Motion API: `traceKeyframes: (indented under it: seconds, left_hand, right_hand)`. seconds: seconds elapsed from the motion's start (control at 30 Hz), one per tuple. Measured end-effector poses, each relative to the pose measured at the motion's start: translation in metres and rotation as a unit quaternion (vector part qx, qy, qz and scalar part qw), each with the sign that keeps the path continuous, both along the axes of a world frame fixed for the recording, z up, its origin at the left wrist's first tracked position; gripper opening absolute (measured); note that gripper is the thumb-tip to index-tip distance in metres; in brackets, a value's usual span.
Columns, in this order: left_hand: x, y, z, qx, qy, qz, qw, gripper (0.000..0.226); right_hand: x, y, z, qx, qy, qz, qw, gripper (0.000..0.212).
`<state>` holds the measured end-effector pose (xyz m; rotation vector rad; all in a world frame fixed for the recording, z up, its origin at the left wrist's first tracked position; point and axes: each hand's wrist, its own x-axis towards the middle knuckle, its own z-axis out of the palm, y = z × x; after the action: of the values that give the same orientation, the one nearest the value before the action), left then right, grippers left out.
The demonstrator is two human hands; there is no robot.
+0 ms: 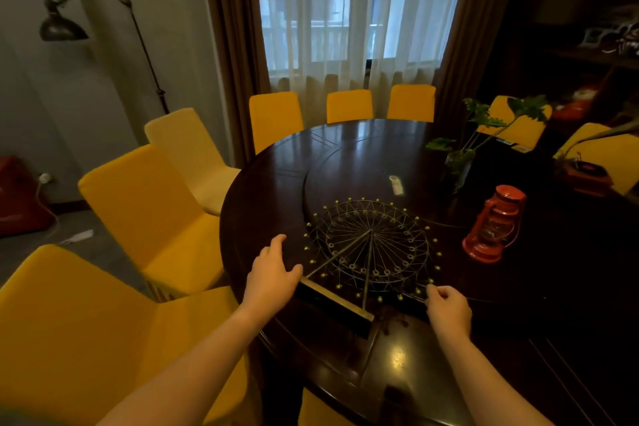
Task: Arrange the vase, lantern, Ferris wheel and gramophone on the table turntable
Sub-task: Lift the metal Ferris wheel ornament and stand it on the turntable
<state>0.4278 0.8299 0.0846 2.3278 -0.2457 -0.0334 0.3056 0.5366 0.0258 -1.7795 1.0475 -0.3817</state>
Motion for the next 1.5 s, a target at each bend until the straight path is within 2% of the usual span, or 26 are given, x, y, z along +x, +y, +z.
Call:
traceKeyframes:
  seconds: [0.13,0.4,0.57,0.7,0.9,0.97,1.1,1.23,1.33,1.5]
  left_hand:
    - [0.051,-0.01,-0.001,0.013,0.032,-0.028,0.999,0.07]
    - [0.131,-0.037,-0.015,0.081,0.022,-0.12,0.989,0.059]
    - [0.166,-0.061,-0.033,0.058,0.068,-0.125,0.988,0.052]
    - [0.204,-0.085,-0.048,0.01,0.096,-0.083,0.992,0.046]
    - [0.278,-0.125,-0.081,0.033,0.148,-0.107,0.983,0.056]
    - [0.294,-0.136,-0.096,0.041,0.174,-0.124,0.976,0.062]
    - [0.317,-0.152,-0.122,0.044,0.236,-0.142,0.96,0.075]
    - [0.33,-0.162,-0.135,0.026,0.251,-0.129,0.959,0.087]
    - [0.337,-0.167,-0.142,0.027,0.248,-0.112,0.962,0.098]
    - [0.352,-0.175,-0.158,0.013,0.322,-0.109,0.94,0.112]
  right_hand:
    - [0.021,-0.003,-0.013,0.037,0.004,-0.058,0.998,0.023]
    - [0.043,-0.002,-0.023,0.064,-0.01,-0.121,0.991,0.023]
    - [0.057,-0.005,-0.027,0.081,0.001,-0.127,0.989,0.023]
    - [0.074,-0.015,-0.027,0.089,0.002,-0.142,0.986,0.016]
    - [0.098,-0.046,-0.044,0.09,0.055,-0.19,0.976,0.008]
    - [0.106,-0.054,-0.053,0.099,0.079,-0.204,0.971,0.018]
    - [0.125,-0.058,-0.07,0.135,0.09,-0.239,0.957,0.051]
    - [0.151,-0.065,-0.083,0.152,0.1,-0.24,0.954,0.078]
    - [0.17,-0.065,-0.088,0.16,0.115,-0.25,0.948,0.092]
    - [0.185,-0.065,-0.097,0.13,0.117,-0.268,0.947,0.107]
